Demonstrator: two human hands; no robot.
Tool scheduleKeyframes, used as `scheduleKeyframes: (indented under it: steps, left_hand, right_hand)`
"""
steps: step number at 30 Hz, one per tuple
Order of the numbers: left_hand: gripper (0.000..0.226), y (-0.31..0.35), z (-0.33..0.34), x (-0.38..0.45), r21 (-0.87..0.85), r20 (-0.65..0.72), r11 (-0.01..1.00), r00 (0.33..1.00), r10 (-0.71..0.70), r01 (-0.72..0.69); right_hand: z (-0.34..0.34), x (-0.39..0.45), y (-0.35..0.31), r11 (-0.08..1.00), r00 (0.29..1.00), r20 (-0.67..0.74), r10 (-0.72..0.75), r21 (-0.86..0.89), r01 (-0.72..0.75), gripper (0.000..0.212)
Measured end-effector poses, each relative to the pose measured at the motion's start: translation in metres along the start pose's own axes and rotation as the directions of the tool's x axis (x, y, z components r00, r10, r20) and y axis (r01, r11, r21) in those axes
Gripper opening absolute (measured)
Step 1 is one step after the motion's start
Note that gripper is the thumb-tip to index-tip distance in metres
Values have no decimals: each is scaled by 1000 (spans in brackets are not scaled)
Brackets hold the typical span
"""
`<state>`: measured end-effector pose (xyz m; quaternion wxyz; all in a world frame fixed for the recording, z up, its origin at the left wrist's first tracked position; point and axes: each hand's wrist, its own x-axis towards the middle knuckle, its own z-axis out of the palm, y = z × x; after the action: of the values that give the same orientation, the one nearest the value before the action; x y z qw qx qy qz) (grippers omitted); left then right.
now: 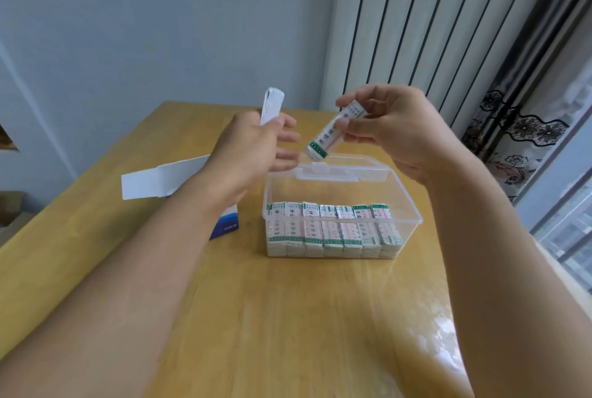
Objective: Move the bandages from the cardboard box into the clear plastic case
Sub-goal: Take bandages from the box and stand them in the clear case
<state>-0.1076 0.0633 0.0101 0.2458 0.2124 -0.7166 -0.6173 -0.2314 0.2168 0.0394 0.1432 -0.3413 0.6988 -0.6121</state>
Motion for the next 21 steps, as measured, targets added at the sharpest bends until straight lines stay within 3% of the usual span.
scheduleKeyframes:
  steps: [2, 6, 14, 21]
  left_hand:
    - [28, 2, -2, 2, 52, -78, 993, 991, 111, -107]
    - [30, 5, -3, 2, -63, -129, 976, 972, 198, -207]
    - [30, 4, -4, 2, -166, -141, 966, 974, 175, -197]
    - [31, 6, -5, 0, -169, -123, 970, 980, 156, -176]
  right_hand:
    - [10, -2, 5, 992, 990, 107, 88, -98, -78, 18]
    - [48, -1, 27, 940, 946, 270, 182, -330, -87, 19]
    - [71, 3, 42, 860, 942, 241, 232, -503, -83, 35]
    - [77, 2, 48, 789, 929, 222, 297, -605, -108, 14]
